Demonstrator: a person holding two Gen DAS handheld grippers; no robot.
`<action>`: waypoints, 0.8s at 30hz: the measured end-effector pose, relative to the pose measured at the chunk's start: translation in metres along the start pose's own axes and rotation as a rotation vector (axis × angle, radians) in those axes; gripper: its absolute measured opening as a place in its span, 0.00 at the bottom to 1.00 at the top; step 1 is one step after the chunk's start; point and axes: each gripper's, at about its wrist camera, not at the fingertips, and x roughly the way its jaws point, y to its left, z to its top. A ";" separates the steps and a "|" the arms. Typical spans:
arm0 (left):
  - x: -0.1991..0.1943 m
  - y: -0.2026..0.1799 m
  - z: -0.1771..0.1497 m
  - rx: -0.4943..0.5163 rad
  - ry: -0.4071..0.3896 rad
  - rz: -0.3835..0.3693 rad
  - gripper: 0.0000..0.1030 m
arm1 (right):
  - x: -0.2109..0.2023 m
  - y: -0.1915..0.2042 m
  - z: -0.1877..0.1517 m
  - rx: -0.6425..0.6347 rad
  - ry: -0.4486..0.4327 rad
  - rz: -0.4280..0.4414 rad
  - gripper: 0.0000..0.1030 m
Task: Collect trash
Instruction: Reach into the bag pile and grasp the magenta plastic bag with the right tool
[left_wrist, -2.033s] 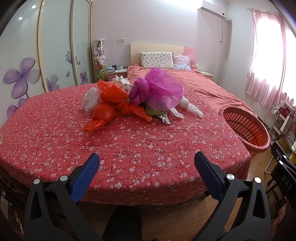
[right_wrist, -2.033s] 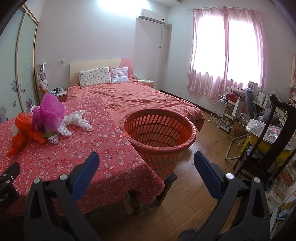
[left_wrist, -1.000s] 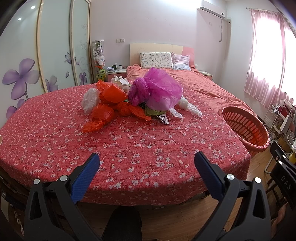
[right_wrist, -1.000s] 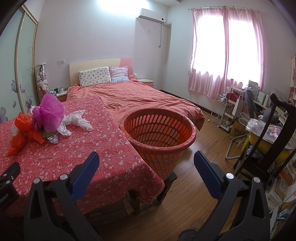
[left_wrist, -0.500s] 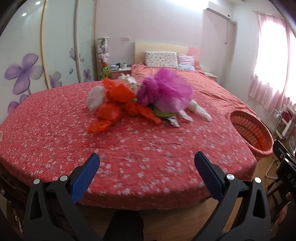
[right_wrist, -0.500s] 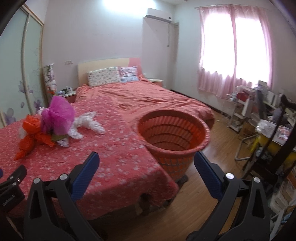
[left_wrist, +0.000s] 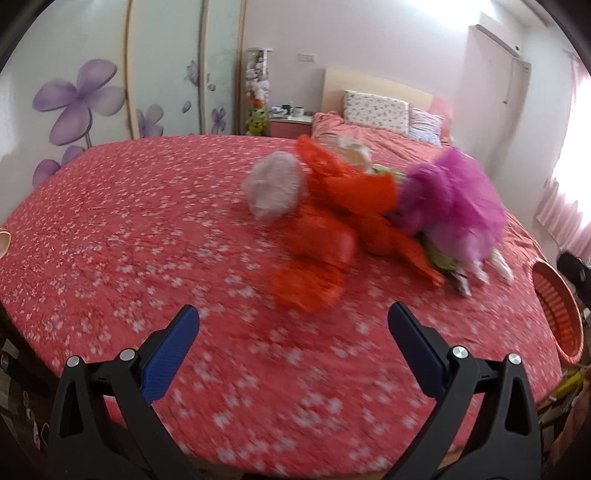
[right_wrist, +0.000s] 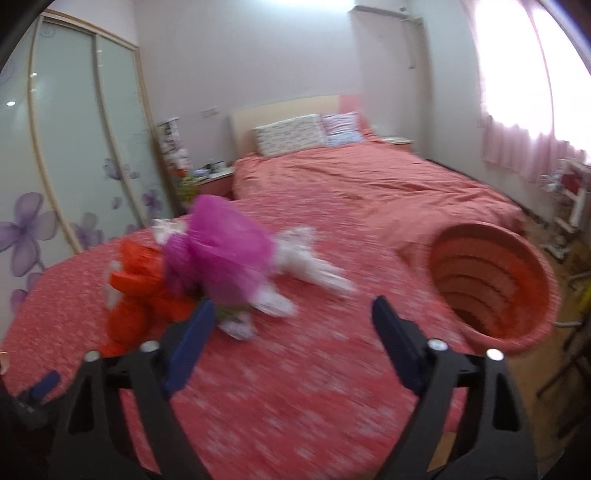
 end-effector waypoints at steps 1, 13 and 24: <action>0.002 0.005 0.002 -0.007 -0.001 0.003 0.98 | 0.008 0.008 0.004 -0.008 0.005 0.022 0.67; 0.017 0.041 0.018 -0.055 -0.003 0.035 0.98 | 0.092 0.112 0.034 -0.176 0.042 0.106 0.43; 0.033 0.045 0.028 -0.038 0.022 -0.044 0.98 | 0.106 0.098 0.023 -0.186 0.074 0.089 0.13</action>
